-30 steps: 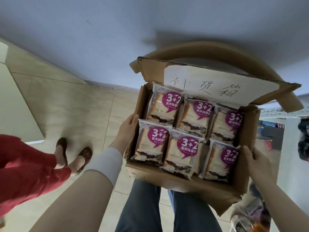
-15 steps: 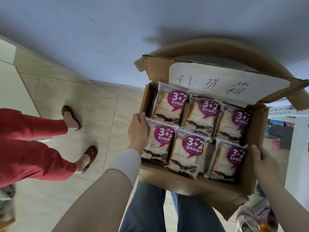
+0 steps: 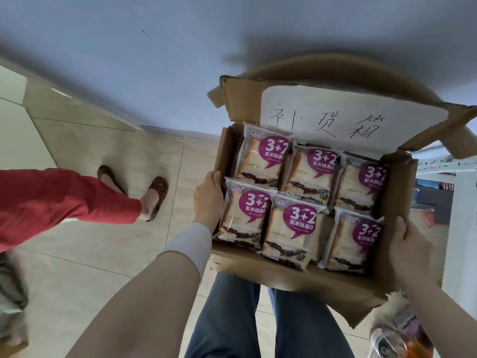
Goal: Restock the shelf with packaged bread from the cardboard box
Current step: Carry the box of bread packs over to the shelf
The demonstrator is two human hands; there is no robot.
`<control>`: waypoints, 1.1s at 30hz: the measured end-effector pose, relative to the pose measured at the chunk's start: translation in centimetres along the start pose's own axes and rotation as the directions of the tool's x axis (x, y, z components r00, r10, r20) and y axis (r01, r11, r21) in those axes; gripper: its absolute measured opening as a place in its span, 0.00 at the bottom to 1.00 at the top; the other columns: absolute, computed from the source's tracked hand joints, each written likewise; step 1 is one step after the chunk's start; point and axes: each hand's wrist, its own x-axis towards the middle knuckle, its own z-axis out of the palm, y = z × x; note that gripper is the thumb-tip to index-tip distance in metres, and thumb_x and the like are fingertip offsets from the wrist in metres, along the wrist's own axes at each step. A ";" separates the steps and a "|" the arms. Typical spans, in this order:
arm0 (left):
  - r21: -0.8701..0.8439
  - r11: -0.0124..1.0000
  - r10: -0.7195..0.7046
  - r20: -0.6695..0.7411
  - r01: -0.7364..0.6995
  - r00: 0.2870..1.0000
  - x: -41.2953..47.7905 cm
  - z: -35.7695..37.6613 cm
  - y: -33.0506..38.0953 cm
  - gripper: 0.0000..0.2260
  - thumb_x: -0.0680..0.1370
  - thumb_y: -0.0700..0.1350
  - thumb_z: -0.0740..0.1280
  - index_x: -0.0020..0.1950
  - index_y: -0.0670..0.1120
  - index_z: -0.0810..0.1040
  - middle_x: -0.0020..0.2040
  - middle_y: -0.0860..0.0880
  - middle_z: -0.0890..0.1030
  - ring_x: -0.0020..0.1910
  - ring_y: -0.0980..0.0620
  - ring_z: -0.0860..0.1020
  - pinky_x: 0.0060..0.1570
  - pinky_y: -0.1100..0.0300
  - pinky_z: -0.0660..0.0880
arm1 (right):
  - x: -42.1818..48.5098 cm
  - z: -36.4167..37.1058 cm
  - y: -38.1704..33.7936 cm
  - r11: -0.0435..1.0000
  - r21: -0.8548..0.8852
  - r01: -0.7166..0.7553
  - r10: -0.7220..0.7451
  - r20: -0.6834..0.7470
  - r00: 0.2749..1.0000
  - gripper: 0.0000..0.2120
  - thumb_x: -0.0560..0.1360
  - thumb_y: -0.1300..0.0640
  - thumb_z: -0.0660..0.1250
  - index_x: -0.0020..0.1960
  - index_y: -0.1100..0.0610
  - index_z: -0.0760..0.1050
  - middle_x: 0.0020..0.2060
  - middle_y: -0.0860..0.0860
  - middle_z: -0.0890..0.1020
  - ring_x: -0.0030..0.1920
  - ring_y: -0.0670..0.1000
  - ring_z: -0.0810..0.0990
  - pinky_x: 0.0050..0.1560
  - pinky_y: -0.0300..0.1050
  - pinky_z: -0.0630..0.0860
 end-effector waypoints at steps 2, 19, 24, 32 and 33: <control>-0.017 1.000 0.002 0.006 -0.002 1.000 -0.5 -0.6 -0.3 0.15 0.82 0.51 0.50 0.48 0.45 0.73 0.37 0.47 0.75 0.39 0.42 0.74 0.39 0.53 0.67 | -0.7 -0.2 0.1 1.000 0.004 -0.008 0.008 -0.013 1.000 0.22 0.81 0.52 0.49 0.60 0.67 0.71 0.53 0.68 0.78 0.52 0.69 0.75 0.54 0.60 0.70; 0.037 0.903 0.426 0.040 -0.427 0.904 -7.3 -14.2 -4.6 0.20 0.82 0.53 0.50 0.54 0.43 0.77 0.42 0.46 0.79 0.39 0.49 0.73 0.42 0.58 0.68 | -21.0 -4.5 2.0 0.987 0.155 -0.040 0.075 -0.231 0.970 0.19 0.81 0.55 0.51 0.63 0.65 0.71 0.55 0.70 0.76 0.56 0.68 0.73 0.56 0.56 0.68; 0.083 0.849 0.517 0.083 -0.522 0.852 -10.3 -17.2 -5.6 0.21 0.81 0.54 0.49 0.48 0.43 0.76 0.44 0.43 0.81 0.43 0.42 0.77 0.43 0.55 0.69 | -27.5 -4.1 5.1 0.976 0.181 -0.123 0.165 -0.238 0.957 0.19 0.81 0.53 0.51 0.69 0.58 0.67 0.58 0.70 0.75 0.60 0.69 0.71 0.61 0.58 0.66; 0.098 0.743 0.635 0.208 -0.662 0.744 -18.1 -16.8 -6.2 0.18 0.81 0.54 0.49 0.44 0.46 0.74 0.39 0.50 0.75 0.40 0.47 0.73 0.45 0.53 0.71 | -36.9 -3.7 14.3 0.867 0.375 -0.329 0.432 -0.233 0.871 0.21 0.81 0.49 0.50 0.67 0.59 0.69 0.65 0.65 0.71 0.65 0.66 0.68 0.64 0.58 0.65; 0.095 0.733 0.644 0.222 -0.673 0.732 -19.4 -16.3 -6.4 0.18 0.81 0.54 0.49 0.43 0.47 0.72 0.38 0.51 0.74 0.39 0.48 0.72 0.43 0.54 0.70 | -38.2 -3.7 15.9 0.854 0.386 -0.349 0.455 -0.230 0.860 0.21 0.81 0.49 0.50 0.67 0.59 0.69 0.64 0.66 0.72 0.64 0.66 0.69 0.63 0.57 0.65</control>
